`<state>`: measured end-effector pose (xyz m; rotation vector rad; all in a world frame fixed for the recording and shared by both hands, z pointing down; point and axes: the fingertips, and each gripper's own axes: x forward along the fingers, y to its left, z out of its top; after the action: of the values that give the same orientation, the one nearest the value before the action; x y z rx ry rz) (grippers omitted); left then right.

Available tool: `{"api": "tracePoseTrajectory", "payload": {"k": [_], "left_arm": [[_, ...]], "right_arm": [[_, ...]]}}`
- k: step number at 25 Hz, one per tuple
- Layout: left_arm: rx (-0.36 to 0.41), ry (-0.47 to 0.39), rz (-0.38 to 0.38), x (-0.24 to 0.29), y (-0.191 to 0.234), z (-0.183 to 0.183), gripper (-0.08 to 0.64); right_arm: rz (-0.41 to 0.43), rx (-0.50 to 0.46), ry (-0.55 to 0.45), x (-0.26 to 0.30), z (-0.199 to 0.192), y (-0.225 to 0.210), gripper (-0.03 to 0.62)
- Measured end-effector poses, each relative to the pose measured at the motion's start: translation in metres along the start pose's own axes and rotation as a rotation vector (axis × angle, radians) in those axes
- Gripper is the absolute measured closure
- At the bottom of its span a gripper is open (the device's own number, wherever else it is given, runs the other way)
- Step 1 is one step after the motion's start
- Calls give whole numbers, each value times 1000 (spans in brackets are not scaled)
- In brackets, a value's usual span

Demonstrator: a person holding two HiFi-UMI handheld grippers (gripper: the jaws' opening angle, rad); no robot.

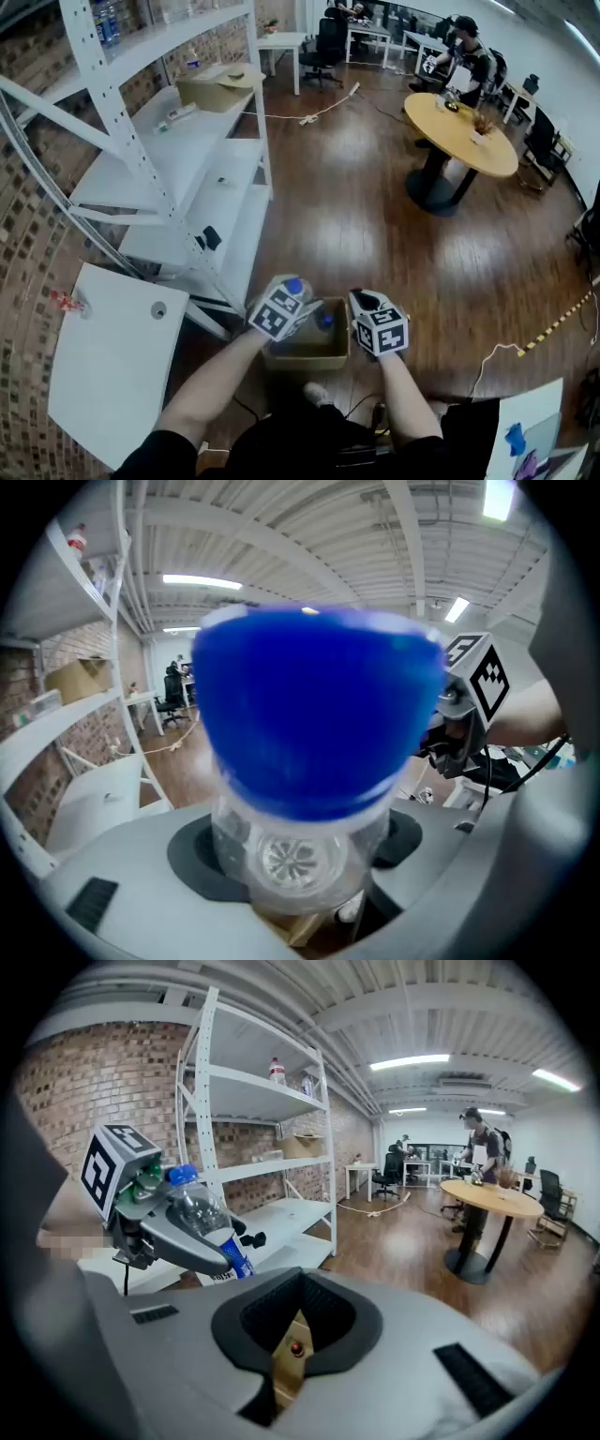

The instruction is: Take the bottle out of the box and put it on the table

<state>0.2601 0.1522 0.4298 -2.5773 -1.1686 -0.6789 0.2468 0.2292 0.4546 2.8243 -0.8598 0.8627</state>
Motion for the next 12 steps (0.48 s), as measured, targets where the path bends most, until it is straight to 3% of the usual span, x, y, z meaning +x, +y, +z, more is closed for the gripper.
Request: {"api": "tracePoseTrajectory", "payload": {"k": [4, 12], "left_arm": [[-34, -35, 142, -43, 39, 17, 250], [-176, -56, 443, -144, 109, 0, 250]], "right_arm": [[80, -69, -36, 18, 45, 18, 589], [367, -262, -25, 80, 97, 109, 589]]}}
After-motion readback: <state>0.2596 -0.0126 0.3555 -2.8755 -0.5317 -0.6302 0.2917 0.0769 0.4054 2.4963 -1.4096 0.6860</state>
